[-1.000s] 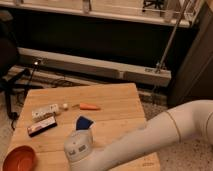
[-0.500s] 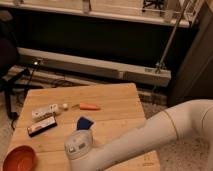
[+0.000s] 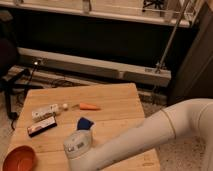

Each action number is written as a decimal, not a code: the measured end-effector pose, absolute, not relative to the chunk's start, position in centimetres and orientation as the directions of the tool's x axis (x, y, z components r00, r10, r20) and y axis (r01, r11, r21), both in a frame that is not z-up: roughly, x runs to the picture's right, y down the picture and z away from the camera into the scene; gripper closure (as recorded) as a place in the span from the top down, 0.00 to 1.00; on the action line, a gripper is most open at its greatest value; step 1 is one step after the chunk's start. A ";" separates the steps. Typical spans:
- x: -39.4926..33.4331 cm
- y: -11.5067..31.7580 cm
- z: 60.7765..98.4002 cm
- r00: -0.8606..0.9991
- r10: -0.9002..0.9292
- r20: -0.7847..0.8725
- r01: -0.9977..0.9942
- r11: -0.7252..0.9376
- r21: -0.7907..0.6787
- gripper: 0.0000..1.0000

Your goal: Place the white sponge in the ceramic cup

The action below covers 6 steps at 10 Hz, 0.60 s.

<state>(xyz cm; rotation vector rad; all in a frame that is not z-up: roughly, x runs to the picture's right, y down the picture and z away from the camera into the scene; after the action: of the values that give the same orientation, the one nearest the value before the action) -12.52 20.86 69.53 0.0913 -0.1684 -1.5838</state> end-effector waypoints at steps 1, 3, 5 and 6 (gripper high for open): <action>-12.5 20.8 69.6 -0.018 -0.999 0.048 0.987 -0.010 0.160 0.22; -12.6 20.7 69.5 -0.015 -0.999 0.049 0.988 -0.007 0.156 0.42; -12.8 20.7 69.5 -0.012 -0.999 0.049 0.988 -0.004 0.155 0.62; -12.9 20.6 69.4 -0.011 -0.999 0.048 0.988 -0.003 0.156 0.74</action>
<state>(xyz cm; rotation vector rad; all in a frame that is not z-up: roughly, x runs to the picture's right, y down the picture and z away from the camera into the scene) -12.87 20.58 69.38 0.0849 -0.1613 -1.5739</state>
